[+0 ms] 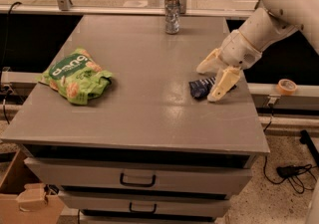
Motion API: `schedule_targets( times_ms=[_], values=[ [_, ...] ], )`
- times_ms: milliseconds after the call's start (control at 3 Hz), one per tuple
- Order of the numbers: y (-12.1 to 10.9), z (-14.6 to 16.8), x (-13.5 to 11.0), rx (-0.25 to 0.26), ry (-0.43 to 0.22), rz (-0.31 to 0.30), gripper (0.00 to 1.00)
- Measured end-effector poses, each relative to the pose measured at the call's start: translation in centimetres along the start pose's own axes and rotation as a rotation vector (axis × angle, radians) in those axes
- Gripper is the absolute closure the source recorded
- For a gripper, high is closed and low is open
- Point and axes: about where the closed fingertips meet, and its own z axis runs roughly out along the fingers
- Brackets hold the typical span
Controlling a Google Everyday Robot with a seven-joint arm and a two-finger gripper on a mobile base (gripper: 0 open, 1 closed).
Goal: Pick rxbar blueberry
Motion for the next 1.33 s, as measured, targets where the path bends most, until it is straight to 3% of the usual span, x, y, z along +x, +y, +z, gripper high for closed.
schedule_targets(
  times_ms=[667, 1000, 1333],
  values=[
    [0.0, -0.5, -0.3, 0.001, -0.002, 0.002, 0.87],
    [0.0, -0.5, -0.3, 0.001, -0.002, 0.002, 1.00],
    [-1.9, -2.2, -4.1, 0.052, -0.085, -0.075, 1.00]
  ],
)
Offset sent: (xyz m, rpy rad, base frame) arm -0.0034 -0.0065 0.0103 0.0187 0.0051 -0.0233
